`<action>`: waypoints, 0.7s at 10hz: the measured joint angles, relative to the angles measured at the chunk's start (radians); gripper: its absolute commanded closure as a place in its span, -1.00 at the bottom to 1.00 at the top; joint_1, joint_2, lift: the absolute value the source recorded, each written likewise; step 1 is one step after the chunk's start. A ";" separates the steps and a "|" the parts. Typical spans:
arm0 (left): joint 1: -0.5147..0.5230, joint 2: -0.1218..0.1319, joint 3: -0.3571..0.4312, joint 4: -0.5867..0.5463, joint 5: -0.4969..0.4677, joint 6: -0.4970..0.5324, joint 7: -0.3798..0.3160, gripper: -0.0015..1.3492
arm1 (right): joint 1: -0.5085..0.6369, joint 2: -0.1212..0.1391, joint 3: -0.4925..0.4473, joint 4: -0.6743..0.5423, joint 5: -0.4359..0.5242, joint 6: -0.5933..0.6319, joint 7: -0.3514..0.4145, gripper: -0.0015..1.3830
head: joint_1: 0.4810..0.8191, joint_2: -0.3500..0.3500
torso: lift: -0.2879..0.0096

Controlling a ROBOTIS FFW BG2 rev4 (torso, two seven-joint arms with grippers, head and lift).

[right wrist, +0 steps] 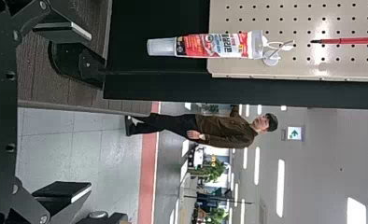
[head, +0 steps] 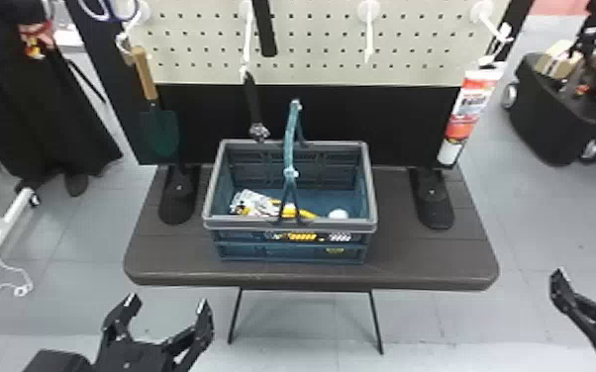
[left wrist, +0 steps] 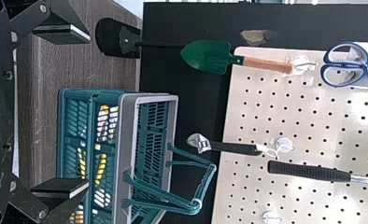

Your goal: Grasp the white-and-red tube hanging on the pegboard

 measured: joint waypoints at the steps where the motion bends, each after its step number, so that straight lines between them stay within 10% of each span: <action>1: 0.000 0.000 0.000 0.000 0.000 -0.001 0.000 -0.69 | 0.000 0.000 0.000 0.000 0.000 0.000 0.000 -0.75 | 1.00 0.02 | 0.27; 7: 0.001 0.000 0.000 0.000 0.000 -0.004 0.000 -0.69 | -0.022 0.000 0.000 -0.002 0.009 0.024 0.000 -0.75 | 1.00 0.02 | 0.27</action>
